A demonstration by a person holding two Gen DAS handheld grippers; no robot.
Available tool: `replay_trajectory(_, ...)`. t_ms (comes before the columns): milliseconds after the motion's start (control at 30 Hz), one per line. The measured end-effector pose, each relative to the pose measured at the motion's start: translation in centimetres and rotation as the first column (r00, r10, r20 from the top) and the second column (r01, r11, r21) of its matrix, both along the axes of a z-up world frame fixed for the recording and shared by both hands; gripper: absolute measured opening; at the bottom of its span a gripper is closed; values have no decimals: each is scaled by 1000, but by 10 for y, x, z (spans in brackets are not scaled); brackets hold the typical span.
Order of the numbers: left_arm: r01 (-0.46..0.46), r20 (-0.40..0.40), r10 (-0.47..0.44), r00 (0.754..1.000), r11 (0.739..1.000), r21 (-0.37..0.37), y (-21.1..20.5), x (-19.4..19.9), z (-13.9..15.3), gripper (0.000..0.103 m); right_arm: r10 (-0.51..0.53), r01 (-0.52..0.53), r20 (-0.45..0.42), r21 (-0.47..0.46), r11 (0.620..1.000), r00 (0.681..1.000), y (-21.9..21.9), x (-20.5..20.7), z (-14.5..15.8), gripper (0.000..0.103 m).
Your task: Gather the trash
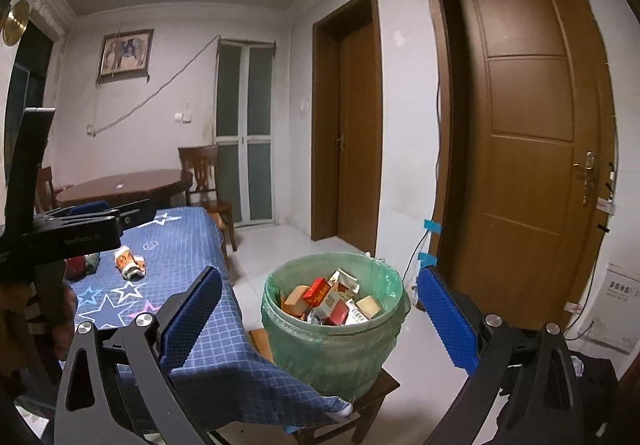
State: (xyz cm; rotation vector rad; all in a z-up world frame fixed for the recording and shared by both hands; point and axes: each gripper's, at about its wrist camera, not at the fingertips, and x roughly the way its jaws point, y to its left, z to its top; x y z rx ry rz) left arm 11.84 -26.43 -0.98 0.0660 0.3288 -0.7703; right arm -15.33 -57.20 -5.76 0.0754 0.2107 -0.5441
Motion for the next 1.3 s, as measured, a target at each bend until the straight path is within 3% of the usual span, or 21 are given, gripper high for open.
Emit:
replay_trajectory(167, -1, 18, 2, 1000, 999, -42, 19, -22, -1, 97, -34, 33, 13, 5, 999, 999, 11, -20, 0, 98)
replay_trajectory(433, 50, 58, -50, 997, 999, -4, 18, -57, -6, 97, -43, 42, 26, 29, 999, 999, 15, -44, -5, 98)
replay_trajectory(667, 39, 111, -39, 993, 999, 3, 17, -82, -5, 97, -38, 37, 51, 16, 999, 998, 16, -59, -2, 98)
replay_trajectory(1000, -8, 128, 4, 992, 999, 37, 17, -85, -12, 97, -37, 37, 40, 7, 999, 998, 19, -57, 1, 98)
replay_trajectory(1300, 2, 99, -9, 995, 998, 66, 17, -86, -18, 97, -29, 29, 34, 5, 1000, 999, 22, -51, 1, 98)
